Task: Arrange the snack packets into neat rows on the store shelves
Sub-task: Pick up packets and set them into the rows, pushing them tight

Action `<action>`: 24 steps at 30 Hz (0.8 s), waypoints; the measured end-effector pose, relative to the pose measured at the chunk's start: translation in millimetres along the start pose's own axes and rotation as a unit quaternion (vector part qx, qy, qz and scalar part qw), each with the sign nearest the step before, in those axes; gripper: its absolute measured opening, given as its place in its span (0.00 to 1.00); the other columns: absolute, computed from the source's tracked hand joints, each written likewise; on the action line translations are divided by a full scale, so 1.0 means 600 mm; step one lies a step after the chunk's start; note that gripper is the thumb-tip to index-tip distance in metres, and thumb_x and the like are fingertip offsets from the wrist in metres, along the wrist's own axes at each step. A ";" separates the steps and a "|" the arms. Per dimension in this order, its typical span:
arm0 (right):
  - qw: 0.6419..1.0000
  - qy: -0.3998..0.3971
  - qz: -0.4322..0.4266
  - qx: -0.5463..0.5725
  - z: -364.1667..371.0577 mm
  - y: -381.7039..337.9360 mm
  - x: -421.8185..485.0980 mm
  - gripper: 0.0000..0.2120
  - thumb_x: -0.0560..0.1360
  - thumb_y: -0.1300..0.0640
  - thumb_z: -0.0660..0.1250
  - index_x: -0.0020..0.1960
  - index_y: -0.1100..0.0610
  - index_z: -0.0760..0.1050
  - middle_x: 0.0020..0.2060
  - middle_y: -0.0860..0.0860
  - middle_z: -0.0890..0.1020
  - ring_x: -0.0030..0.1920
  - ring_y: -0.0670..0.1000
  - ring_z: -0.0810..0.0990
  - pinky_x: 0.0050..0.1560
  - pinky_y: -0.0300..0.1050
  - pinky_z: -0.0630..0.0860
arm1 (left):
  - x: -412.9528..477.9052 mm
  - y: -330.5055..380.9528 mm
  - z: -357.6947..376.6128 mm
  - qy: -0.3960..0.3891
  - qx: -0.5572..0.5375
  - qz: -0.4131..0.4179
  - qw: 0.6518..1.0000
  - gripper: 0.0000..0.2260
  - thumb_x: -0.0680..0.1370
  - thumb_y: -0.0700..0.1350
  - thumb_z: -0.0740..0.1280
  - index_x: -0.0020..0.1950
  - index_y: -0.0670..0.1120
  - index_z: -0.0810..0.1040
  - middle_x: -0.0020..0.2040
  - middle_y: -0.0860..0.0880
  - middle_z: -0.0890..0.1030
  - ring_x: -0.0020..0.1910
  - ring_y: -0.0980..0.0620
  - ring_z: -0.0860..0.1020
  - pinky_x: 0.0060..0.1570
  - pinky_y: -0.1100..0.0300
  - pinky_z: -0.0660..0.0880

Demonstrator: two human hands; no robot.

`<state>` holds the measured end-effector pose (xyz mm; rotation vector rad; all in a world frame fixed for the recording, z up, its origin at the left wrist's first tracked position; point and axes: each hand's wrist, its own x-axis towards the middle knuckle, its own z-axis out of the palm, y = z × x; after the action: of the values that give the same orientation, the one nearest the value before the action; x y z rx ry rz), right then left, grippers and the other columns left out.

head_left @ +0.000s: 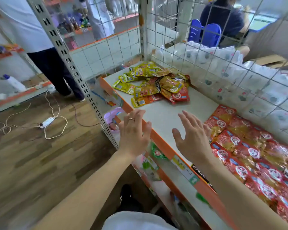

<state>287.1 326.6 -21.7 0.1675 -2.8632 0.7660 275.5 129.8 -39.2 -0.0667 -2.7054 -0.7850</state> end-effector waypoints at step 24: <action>0.926 -0.095 0.324 0.169 0.094 -0.080 0.264 0.13 0.74 0.53 0.69 0.53 0.61 0.79 0.45 0.58 0.85 0.45 0.58 0.84 0.48 0.52 0.80 | 0.294 -0.138 0.029 -0.161 0.028 0.048 0.985 0.26 0.81 0.57 0.61 0.76 0.48 0.65 0.73 0.47 0.70 0.74 0.46 0.62 0.70 0.44 0.61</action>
<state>132.0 246.7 -15.3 -0.7423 -2.9400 1.4262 92.3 60.9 -39.5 -0.3364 -2.9973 -0.7232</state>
